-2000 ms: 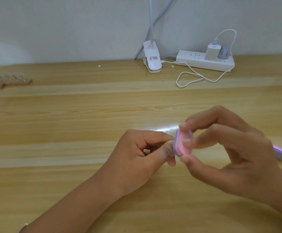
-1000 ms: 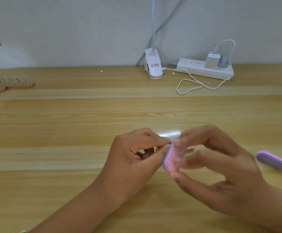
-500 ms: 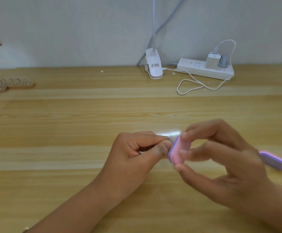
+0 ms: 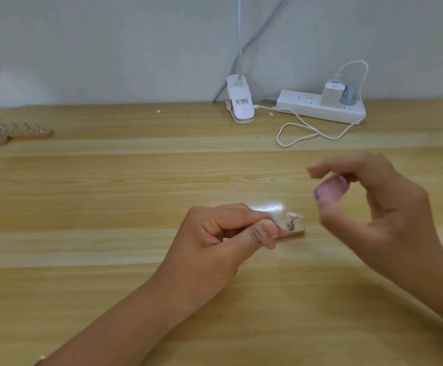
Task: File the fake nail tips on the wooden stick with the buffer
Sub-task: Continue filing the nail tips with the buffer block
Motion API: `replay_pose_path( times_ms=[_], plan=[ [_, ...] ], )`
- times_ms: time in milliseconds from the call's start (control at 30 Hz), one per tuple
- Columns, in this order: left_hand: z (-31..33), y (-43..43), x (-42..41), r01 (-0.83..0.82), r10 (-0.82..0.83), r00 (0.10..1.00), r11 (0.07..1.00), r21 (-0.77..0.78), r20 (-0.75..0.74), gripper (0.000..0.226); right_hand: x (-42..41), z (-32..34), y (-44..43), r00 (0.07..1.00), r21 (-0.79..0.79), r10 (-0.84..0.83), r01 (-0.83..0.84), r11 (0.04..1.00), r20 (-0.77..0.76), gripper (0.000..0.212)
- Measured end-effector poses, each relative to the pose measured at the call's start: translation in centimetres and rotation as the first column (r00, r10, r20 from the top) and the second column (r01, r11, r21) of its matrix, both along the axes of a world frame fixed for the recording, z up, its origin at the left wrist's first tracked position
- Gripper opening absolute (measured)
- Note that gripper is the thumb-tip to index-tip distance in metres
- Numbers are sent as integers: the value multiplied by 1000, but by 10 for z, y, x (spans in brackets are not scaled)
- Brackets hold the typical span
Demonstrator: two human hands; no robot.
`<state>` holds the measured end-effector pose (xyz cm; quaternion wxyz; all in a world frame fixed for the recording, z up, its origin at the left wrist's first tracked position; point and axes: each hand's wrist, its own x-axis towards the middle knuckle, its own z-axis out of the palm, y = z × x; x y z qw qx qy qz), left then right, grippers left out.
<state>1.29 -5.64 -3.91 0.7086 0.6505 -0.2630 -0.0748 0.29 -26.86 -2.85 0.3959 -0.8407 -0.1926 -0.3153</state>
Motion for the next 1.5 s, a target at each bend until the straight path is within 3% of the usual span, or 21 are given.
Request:
replay_pose_path(
  times_ms=[133,233,433,533,600,700,833,967,1233,1500],
  plan=[
    [-3,-2,0,-11,8,998,998,54,62,20,-6,-2,3,975,42,152,-147,988,-164,24],
    [-3,-3,1,11,-17,996,997,81,86,16,-11,-1,12,971,-60,182,-193,979,-153,10],
    [-6,-2,1,16,-22,998,993,113,52,16,-8,-2,9,957,-87,251,-265,960,-144,18],
    [-7,-2,1,-221,200,970,962,158,141,13,-2,1,0,963,-55,230,-240,969,-138,23],
    [-7,2,4,-466,396,863,864,190,312,11,4,2,-8,963,-25,195,-203,979,-189,21],
    [-5,10,9,-604,427,766,735,309,480,18,11,-6,-15,942,-56,169,-193,980,-289,20],
    [-9,10,8,-577,291,809,559,596,511,42,14,-19,-12,935,-134,123,-176,975,-332,20],
    [-14,8,10,-530,194,840,496,688,507,39,15,-22,-10,941,-178,106,-170,969,-322,18],
    [-16,10,14,-509,190,852,517,688,488,22,15,-14,-16,926,-183,102,-178,967,-363,36],
    [-17,11,14,-475,194,873,544,691,447,21,19,-8,-25,898,-149,130,-210,966,-421,31]
  ],
)
